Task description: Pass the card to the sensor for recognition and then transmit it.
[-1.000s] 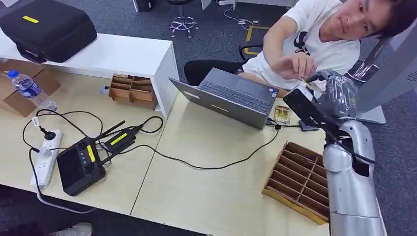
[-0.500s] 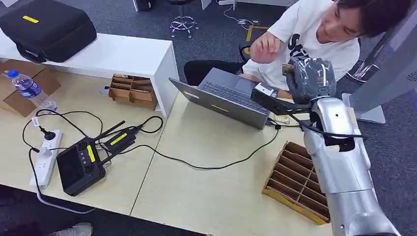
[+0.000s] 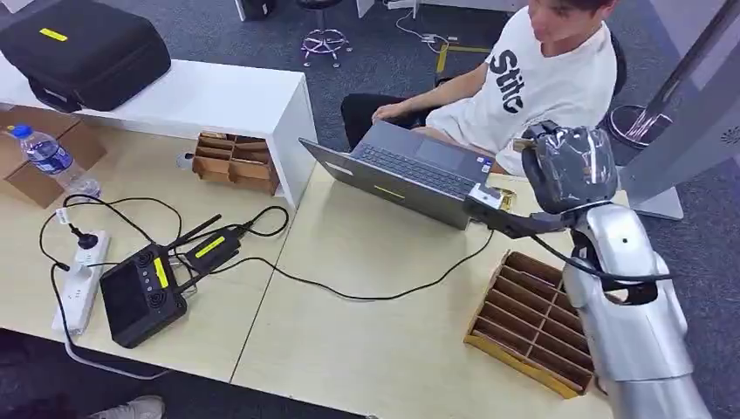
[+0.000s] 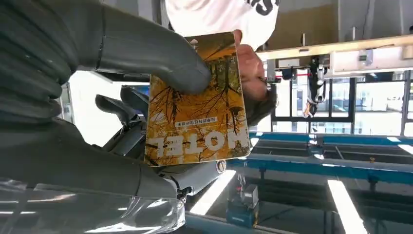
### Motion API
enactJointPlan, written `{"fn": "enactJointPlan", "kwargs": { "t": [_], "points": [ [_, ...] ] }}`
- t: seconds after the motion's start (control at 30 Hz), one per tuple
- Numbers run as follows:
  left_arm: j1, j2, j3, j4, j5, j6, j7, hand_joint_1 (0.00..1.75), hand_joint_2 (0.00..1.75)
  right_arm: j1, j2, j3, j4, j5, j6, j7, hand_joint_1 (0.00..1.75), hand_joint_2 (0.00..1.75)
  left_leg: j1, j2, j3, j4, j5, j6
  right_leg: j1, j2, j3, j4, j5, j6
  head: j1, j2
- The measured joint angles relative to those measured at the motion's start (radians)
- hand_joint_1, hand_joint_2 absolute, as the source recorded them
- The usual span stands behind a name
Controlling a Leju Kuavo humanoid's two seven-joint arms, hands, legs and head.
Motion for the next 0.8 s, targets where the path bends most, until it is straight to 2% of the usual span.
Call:
{"fn": "enactJointPlan", "kwargs": {
  "t": [0.3,0.4,0.47,0.63,0.73,0.8],
  "points": [
    [0.0,0.0,0.0,0.0,0.001,0.0,0.0,0.0,1.75,0.01,-0.018,0.005,-0.026,-0.008,-0.005,-0.004,1.75,1.75,0.0,0.0,0.0,0.0,0.0,0.0,0.0,0.0,0.0,0.0,0.0,0.0,0.0,0.0],
    [0.001,0.0,0.006,0.0,0.006,0.003,0.0,0.0,1.75,0.065,-0.056,0.001,-0.083,-0.05,-0.043,-0.017,1.75,1.75,0.0,-0.002,0.0,0.0,0.0,0.0,0.0,-0.002,0.0,-0.001,0.0,0.0,0.0,0.0],
    [0.004,0.0,0.015,0.0,0.012,0.005,0.0,0.0,1.75,0.132,-0.095,-0.03,-0.144,-0.09,-0.065,-0.027,1.75,1.75,0.0,-0.005,-0.001,0.0,0.0,0.0,0.0,-0.005,0.001,-0.001,-0.001,0.001,0.0,0.0],
    [0.013,0.0,0.045,0.0,0.035,0.014,0.0,0.0,1.75,0.35,-0.16,-0.2,-0.315,-0.236,-0.152,-0.103,1.75,1.75,0.0,-0.005,-0.002,0.0,-0.002,0.001,0.0,-0.005,0.001,-0.003,-0.002,0.002,0.001,0.0],
    [0.013,-0.002,0.069,0.0,0.053,0.016,0.002,0.0,1.75,0.502,-0.159,-0.338,-0.42,-0.357,-0.174,-0.139,1.75,1.75,0.0,-0.006,-0.001,0.0,-0.003,0.002,0.0,-0.006,0.002,-0.003,-0.003,0.002,-0.001,0.0],
    [0.016,-0.006,0.089,0.0,0.061,0.022,0.002,0.0,1.75,0.602,-0.146,-0.462,-0.459,-0.431,-0.174,-0.213,1.75,1.75,0.0,-0.007,-0.002,0.0,-0.004,0.002,0.0,-0.007,0.002,-0.003,-0.003,0.002,0.0,0.0]
  ]
}}
